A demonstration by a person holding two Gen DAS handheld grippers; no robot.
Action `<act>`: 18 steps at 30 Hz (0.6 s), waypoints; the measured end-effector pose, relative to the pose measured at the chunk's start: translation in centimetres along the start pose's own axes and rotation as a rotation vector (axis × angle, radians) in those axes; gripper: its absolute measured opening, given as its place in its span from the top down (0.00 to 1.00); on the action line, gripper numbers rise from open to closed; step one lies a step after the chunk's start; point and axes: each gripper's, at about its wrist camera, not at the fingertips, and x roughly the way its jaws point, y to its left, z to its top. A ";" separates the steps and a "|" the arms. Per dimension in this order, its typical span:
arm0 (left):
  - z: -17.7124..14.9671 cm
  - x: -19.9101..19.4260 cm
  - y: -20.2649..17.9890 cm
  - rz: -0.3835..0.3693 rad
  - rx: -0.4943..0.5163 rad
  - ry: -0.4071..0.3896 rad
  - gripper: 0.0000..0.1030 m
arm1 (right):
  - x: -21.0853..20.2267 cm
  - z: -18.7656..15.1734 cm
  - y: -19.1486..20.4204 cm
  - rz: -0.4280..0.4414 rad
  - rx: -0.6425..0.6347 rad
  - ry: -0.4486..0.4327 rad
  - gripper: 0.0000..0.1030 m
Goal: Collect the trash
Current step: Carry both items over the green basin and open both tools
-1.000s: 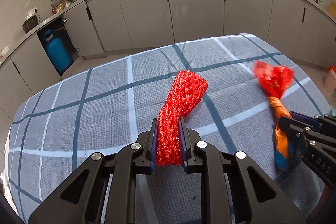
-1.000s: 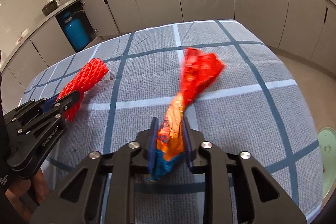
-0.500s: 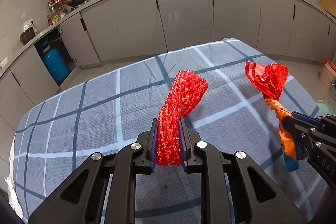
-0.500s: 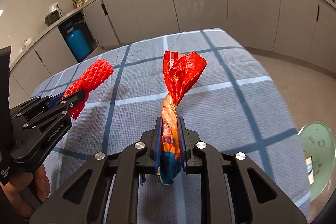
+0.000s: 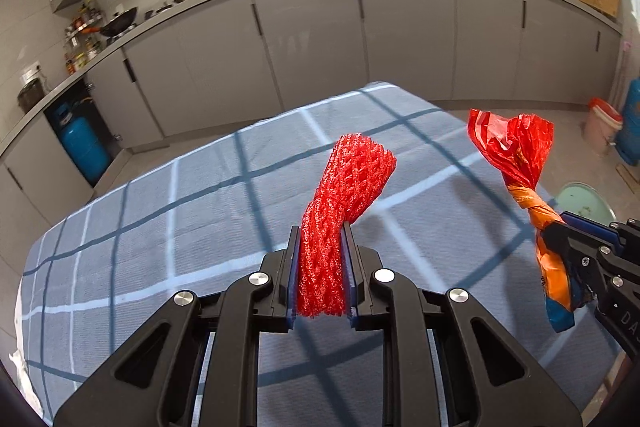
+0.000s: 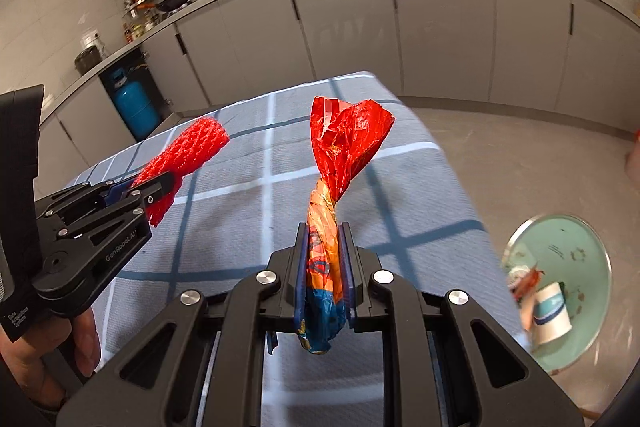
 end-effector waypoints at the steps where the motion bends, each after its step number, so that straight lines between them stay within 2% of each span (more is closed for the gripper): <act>1: 0.1 -0.1 -0.7 -0.010 0.009 -0.002 0.81 | -0.4 -0.1 -0.7 -0.009 0.009 -0.003 0.84; 18: 2.1 -0.8 -11.8 -0.143 0.151 -0.035 0.81 | -4.5 -1.9 -10.2 -0.122 0.143 -0.054 0.84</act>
